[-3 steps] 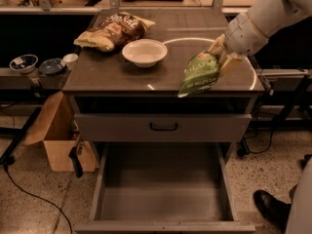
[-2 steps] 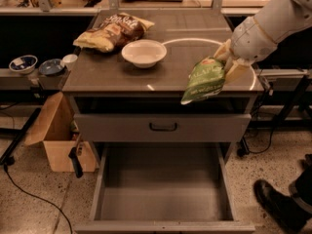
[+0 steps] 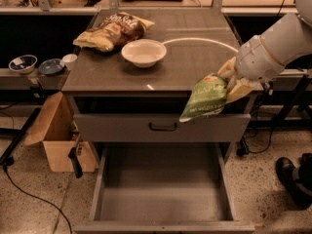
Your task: Place green jalapeno chip bag into middle drawer
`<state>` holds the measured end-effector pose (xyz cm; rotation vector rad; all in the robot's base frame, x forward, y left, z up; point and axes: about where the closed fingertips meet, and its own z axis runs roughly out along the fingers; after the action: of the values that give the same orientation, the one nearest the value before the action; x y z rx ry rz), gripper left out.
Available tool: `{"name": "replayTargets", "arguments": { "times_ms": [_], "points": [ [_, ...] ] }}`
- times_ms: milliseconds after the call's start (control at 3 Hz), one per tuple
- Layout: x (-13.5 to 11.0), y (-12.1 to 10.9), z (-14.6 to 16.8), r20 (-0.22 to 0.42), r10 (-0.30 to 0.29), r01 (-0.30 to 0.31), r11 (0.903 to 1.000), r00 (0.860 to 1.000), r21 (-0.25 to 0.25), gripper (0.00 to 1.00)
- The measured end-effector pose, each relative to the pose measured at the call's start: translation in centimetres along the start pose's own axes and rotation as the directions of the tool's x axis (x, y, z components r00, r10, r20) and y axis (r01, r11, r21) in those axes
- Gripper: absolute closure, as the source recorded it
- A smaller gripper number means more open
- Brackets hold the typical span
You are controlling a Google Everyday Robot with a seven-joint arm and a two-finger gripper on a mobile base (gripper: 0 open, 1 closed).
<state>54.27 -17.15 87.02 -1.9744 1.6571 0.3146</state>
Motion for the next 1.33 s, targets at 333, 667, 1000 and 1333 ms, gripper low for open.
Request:
{"name": "replayTargets", "arguments": {
  "times_ms": [333,667,1000,1333],
  "points": [
    [1.5,1.8,1.5,-0.037,0.079,-0.078,0.9962,0.996,0.039,1.0],
    [3.4,2.6,3.8,-0.087,0.168,-0.161,0.9836,0.982,0.081,1.0],
    [5.3,3.6,6.1,-0.138,0.252,-0.239,0.9654,0.958,0.104,1.0],
    [6.8,4.9,7.7,-0.178,0.328,-0.31,0.9427,0.928,0.124,1.0]
  ]
}}
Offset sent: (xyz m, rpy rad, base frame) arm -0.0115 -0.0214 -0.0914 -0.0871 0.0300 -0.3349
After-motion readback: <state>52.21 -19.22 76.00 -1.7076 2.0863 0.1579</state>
